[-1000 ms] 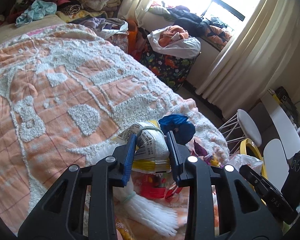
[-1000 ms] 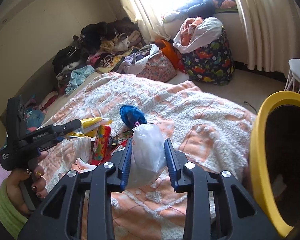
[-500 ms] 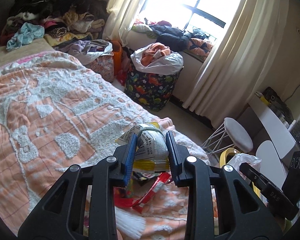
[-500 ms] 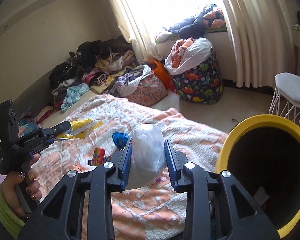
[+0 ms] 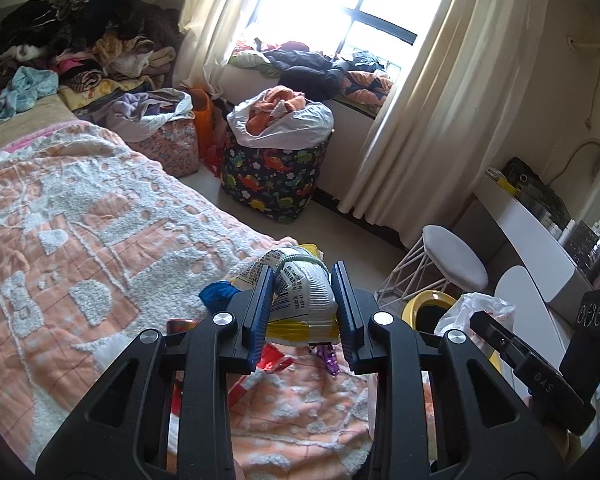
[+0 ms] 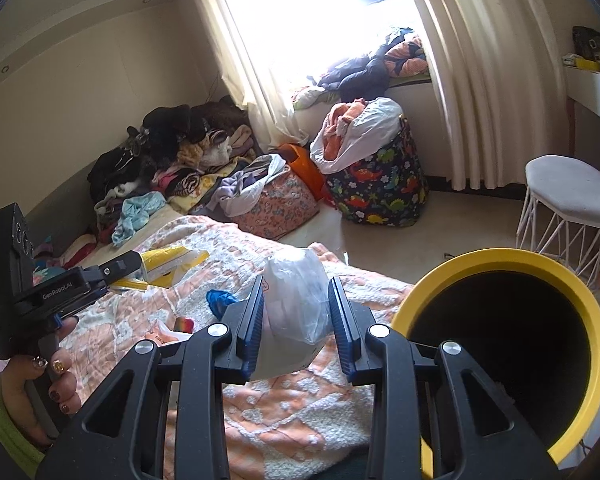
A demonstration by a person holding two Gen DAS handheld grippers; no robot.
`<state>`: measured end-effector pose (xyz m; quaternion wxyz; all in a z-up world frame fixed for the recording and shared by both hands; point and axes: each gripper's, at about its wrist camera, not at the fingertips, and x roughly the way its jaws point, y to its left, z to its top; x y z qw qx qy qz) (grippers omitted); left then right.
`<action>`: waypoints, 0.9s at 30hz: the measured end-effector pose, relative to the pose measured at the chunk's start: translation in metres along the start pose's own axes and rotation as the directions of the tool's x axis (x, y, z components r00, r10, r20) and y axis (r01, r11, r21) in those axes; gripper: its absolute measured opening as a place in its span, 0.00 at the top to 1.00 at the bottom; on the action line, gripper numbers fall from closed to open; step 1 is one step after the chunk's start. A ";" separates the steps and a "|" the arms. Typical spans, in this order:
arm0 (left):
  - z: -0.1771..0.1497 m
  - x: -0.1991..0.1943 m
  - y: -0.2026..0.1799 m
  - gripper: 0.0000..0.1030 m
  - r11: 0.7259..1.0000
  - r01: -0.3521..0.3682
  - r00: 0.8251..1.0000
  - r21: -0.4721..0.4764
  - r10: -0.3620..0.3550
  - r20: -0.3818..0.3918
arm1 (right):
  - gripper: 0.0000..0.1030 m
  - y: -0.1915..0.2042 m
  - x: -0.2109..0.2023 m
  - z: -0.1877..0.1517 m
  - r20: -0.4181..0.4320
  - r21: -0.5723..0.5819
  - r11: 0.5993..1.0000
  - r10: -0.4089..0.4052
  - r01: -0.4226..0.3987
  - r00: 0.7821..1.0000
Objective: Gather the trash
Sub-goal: 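Carry both bags over the yellow bin and open both tools to drop them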
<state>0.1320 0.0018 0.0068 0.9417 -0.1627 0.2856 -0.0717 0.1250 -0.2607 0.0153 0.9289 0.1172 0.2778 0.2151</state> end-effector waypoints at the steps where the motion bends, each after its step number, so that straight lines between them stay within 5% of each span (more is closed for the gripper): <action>1: 0.000 0.001 -0.004 0.78 1.000 0.004 1.000 0.006 -0.004 -0.002 | 0.71 -0.001 -0.001 0.001 0.003 0.002 1.000 -0.004 0.004 1.000; 27: -0.025 0.052 -0.129 0.78 0.968 0.162 0.983 0.192 -0.142 -0.117 | 0.71 -0.094 -0.039 0.001 0.060 0.144 0.963 -0.237 0.227 0.970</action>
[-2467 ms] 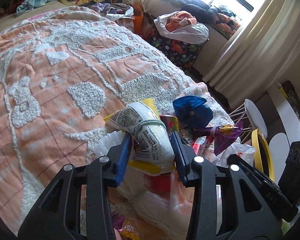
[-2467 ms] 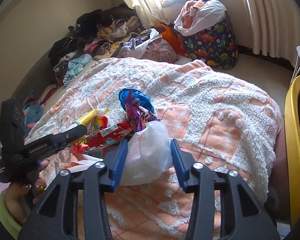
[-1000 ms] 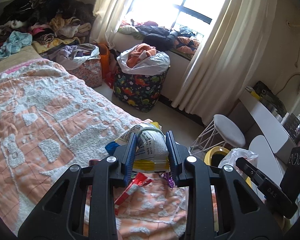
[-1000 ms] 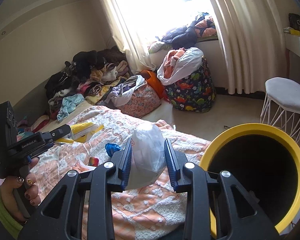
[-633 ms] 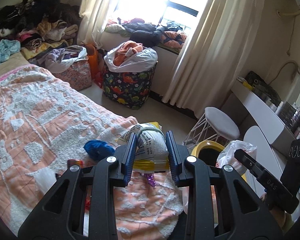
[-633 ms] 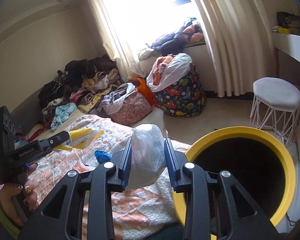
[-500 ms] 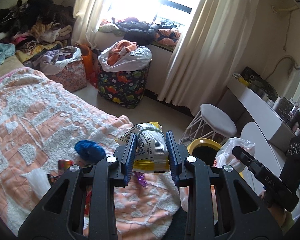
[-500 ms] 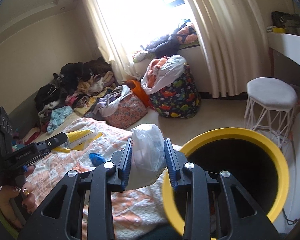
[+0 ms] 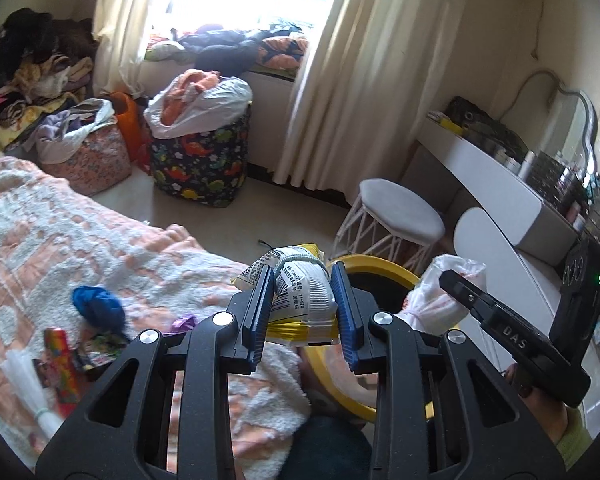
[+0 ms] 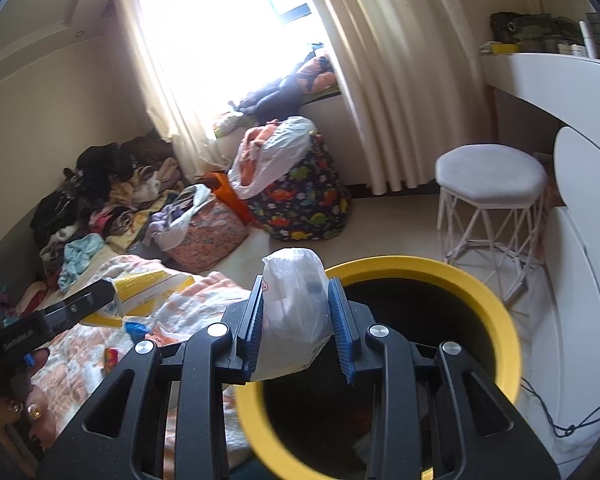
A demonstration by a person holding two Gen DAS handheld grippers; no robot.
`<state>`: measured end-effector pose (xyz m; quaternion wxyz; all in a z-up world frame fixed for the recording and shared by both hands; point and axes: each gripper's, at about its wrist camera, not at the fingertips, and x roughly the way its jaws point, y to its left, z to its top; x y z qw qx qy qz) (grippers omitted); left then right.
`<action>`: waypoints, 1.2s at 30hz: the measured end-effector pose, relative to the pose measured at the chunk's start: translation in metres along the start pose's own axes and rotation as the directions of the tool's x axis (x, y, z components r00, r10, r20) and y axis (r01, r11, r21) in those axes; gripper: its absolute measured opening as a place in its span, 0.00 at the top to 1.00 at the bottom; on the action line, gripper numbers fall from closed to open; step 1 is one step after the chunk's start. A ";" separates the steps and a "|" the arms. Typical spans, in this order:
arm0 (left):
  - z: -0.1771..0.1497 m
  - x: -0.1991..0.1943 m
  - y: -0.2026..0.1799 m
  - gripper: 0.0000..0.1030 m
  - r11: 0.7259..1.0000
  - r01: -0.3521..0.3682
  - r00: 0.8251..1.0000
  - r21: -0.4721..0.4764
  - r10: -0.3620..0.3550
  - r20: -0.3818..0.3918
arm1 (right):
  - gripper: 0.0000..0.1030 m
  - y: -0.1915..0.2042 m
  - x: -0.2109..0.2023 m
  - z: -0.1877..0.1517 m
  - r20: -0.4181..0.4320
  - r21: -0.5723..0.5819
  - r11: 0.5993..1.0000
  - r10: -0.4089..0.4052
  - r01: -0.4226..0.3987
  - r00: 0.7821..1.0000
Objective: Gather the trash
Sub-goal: 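Carry both bags over the yellow bin and open both tools to drop them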
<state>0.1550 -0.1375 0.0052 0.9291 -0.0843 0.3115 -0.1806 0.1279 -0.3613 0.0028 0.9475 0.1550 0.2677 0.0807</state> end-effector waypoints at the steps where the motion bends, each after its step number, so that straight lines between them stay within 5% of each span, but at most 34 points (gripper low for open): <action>1: -0.001 0.003 -0.004 0.78 1.000 0.005 1.000 0.008 -0.005 -0.006 | 0.71 -0.003 0.000 -0.001 0.002 0.002 1.000 -0.012 0.012 1.000; 25: -0.034 0.092 -0.064 0.78 0.988 0.080 0.983 0.135 -0.055 -0.176 | 0.71 -0.074 0.029 -0.020 -0.086 0.074 0.977 -0.192 0.199 0.978; 31: -0.039 0.116 -0.066 0.76 0.987 0.077 0.974 0.144 -0.044 -0.221 | 0.61 -0.090 0.040 -0.028 -0.140 0.125 0.969 -0.195 0.212 0.971; 33: -0.041 0.118 -0.065 0.71 0.987 0.068 0.975 0.145 -0.035 -0.220 | 0.58 -0.092 0.041 -0.029 -0.148 0.132 0.966 -0.202 0.222 0.968; 36: -0.041 0.113 -0.063 0.49 0.988 0.046 0.980 0.151 -0.015 -0.200 | 0.49 -0.089 0.038 -0.026 -0.130 0.127 0.964 -0.216 0.232 0.968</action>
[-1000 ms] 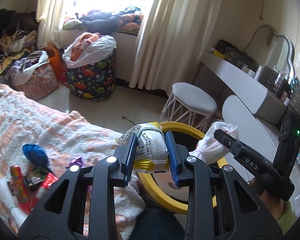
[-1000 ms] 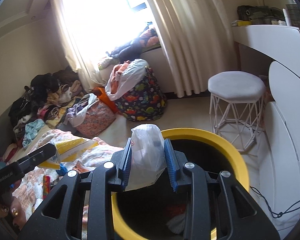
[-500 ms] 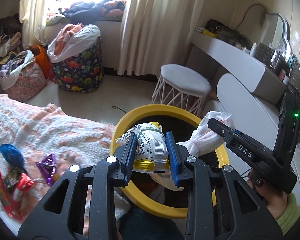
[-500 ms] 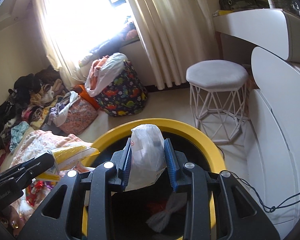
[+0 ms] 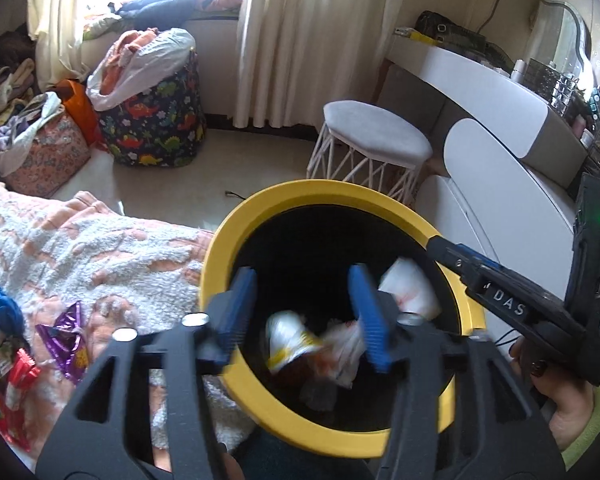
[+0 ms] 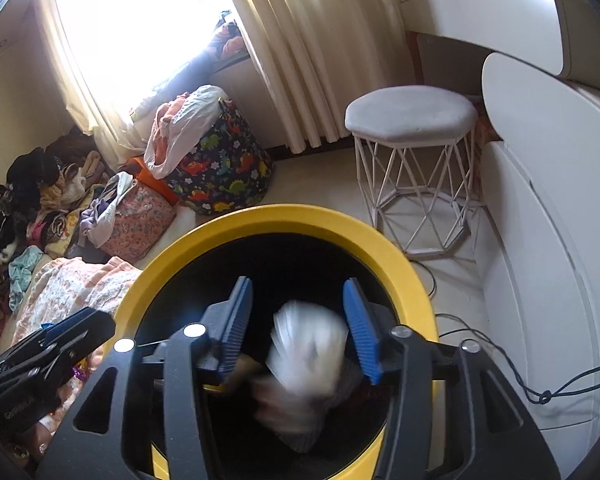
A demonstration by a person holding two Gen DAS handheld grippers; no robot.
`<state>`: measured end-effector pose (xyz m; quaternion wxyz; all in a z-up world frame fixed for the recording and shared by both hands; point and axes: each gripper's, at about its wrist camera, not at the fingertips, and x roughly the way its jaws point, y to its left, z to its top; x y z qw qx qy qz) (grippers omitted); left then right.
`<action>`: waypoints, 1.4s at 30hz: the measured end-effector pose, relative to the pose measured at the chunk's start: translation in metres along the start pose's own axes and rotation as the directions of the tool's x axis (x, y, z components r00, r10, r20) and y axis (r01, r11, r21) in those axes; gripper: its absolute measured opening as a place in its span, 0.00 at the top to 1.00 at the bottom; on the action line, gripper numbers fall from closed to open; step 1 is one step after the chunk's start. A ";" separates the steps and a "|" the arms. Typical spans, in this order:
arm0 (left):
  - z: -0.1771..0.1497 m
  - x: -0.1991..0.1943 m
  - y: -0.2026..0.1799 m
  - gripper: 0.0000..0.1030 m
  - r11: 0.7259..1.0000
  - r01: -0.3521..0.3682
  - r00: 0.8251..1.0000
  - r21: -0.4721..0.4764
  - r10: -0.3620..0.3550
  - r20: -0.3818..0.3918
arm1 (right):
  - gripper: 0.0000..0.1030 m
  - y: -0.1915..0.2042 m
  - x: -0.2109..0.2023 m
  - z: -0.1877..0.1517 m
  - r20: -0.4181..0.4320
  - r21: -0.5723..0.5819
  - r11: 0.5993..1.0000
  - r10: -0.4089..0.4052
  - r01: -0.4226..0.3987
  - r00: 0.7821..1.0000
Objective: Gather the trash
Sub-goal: 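Carry both bags over the yellow bin and open both tools to drop them, then move both tools back over the remaining trash on the bed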
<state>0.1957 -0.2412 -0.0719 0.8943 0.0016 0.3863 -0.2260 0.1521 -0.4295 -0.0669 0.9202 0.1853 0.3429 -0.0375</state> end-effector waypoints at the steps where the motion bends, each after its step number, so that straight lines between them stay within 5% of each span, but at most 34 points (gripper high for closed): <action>1: 0.000 -0.003 -0.001 0.47 1.000 -0.004 1.000 0.001 0.004 0.009 | 0.47 0.002 -0.001 0.001 0.008 -0.002 1.000 0.002 -0.002 1.000; 5: -0.001 -0.015 0.006 0.25 0.999 -0.037 0.999 -0.009 0.037 0.040 | 0.40 0.014 -0.009 0.003 0.032 -0.033 0.999 0.023 -0.022 0.999; 11: -0.002 -0.042 0.021 0.11 0.997 -0.077 0.993 -0.031 0.080 0.092 | 0.31 0.036 -0.020 0.005 0.047 -0.079 0.995 0.059 -0.056 0.997; 18: -0.003 -0.069 0.040 0.11 0.991 -0.110 0.984 -0.077 0.120 0.130 | 0.21 0.067 -0.034 0.006 0.054 -0.149 0.986 0.086 -0.078 0.995; 42: -0.018 -0.135 0.101 0.11 0.967 -0.158 0.959 -0.202 0.199 0.201 | 0.17 0.149 -0.060 -0.017 0.030 -0.334 0.932 0.162 -0.143 0.986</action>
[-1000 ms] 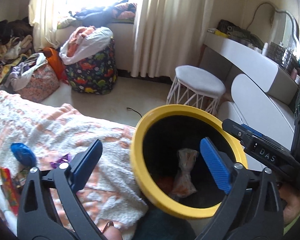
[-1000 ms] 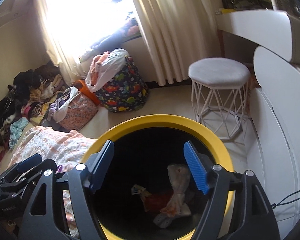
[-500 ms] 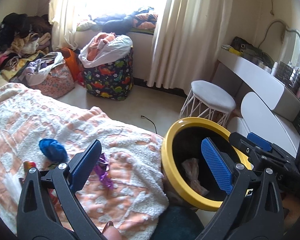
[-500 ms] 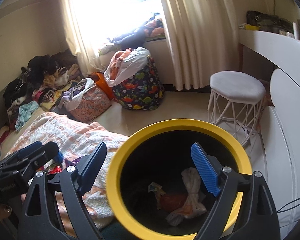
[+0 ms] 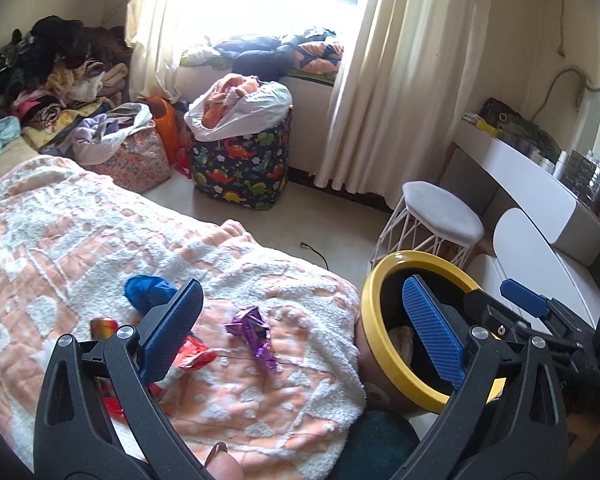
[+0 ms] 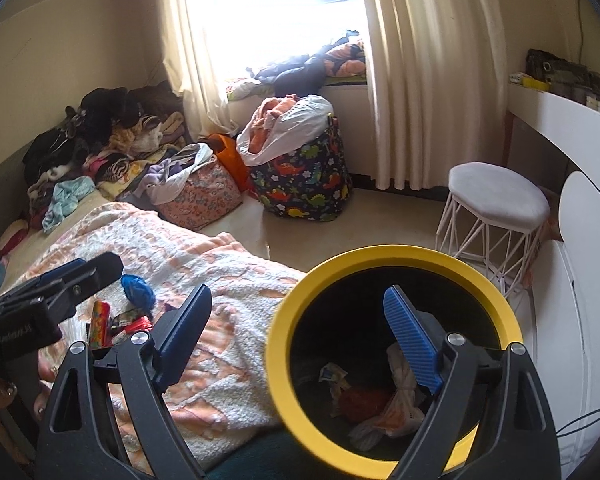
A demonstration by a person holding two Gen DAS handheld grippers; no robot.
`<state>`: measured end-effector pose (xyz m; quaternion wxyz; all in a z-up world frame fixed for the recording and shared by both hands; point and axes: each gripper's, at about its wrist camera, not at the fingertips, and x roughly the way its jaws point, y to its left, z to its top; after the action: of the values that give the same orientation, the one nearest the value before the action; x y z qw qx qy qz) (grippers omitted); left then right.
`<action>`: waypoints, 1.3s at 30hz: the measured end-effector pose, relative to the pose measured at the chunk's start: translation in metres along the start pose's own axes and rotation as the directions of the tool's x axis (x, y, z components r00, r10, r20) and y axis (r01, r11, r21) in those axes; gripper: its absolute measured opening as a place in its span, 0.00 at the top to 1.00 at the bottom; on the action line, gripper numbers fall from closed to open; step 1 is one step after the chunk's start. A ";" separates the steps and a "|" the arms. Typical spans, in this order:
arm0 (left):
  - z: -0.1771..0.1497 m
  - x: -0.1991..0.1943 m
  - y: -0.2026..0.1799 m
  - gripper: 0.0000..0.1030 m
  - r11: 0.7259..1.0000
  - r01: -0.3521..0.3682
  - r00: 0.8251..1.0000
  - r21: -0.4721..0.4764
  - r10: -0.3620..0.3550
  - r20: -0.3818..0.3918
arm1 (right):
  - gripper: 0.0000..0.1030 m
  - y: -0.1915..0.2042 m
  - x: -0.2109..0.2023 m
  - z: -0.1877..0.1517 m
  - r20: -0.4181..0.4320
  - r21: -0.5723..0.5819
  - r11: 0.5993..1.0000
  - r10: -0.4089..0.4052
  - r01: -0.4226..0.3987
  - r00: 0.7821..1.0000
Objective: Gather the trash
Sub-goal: 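Move both tools back over the remaining trash on the bed, then grasp the pink snack wrapper with the left tool while the right tool grasps the red foil bag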
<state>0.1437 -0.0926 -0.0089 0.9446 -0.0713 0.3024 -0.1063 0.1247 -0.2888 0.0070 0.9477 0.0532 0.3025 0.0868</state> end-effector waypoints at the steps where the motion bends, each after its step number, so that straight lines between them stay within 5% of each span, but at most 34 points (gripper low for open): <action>1: 0.000 -0.002 0.003 0.11 1.000 -0.003 1.000 -0.004 0.003 0.005 | 0.17 0.003 0.000 0.000 -0.002 -0.007 1.000 0.004 -0.004 1.000; 22: -0.001 -0.039 0.076 0.11 0.990 -0.085 0.994 -0.115 0.092 0.052 | 0.17 0.067 0.013 -0.010 -0.056 -0.125 0.988 0.079 -0.086 0.995; 39: -0.018 -0.071 0.163 0.11 0.948 -0.198 0.975 -0.248 0.218 0.054 | 0.17 0.130 0.045 -0.035 -0.172 -0.202 0.959 0.165 -0.198 0.971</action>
<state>0.1027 0.0807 -0.0166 0.9462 -0.1571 0.2806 0.0344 0.1228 -0.1513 -0.0268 0.9097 -0.0300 0.3569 0.2100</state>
